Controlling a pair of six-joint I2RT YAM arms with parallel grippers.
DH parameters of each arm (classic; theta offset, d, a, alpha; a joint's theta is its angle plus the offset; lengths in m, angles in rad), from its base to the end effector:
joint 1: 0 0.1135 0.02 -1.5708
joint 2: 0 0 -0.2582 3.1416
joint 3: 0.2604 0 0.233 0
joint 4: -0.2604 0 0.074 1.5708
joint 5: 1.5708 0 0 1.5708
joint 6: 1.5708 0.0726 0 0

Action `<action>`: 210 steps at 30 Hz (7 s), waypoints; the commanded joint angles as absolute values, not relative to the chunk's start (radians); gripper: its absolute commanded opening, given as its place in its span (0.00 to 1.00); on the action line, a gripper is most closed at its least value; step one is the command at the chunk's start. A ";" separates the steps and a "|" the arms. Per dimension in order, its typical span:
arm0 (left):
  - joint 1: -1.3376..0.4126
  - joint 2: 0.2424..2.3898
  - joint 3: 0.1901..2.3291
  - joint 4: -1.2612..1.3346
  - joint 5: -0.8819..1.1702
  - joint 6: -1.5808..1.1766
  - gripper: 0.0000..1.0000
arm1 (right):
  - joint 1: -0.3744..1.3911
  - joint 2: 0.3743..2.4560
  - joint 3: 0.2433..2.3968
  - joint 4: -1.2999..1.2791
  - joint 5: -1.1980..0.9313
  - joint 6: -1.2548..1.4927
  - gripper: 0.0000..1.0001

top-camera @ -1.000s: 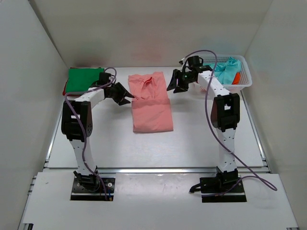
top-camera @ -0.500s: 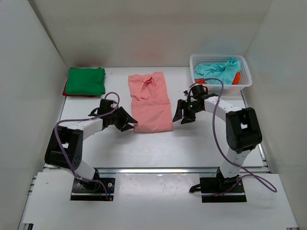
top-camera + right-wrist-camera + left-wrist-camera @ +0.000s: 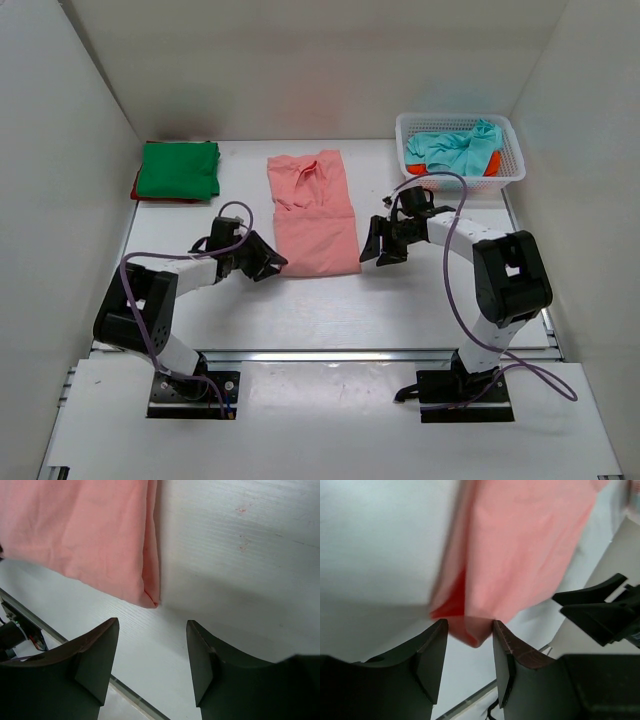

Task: Fold and stack the t-shirts
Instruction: Grab one side of the 2/3 rectangular tshirt with both arms, then fold the long partially folded tshirt into a neat square, then put the neatly folded tshirt into the corner of the board with the left arm

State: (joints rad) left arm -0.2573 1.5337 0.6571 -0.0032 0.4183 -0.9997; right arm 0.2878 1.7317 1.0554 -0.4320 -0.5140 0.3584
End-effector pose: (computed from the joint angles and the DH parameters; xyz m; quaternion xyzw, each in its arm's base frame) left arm 0.2730 -0.1023 0.1287 -0.2683 0.8832 -0.3528 0.1531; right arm 0.3118 0.1295 0.1514 -0.0250 0.9429 0.3050 0.1316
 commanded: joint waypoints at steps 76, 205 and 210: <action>-0.285 1.196 0.972 -0.608 0.606 -1.042 0.00 | 0.235 1.443 1.178 -0.811 -0.856 0.408 0.00; -0.376 2.070 1.647 -0.911 -0.083 -0.315 0.00 | 0.012 1.401 0.994 -0.161 -0.428 0.419 0.44; -0.301 2.040 1.834 -0.956 -0.234 -0.206 0.00 | 0.002 1.344 1.009 -0.215 -0.440 0.440 0.44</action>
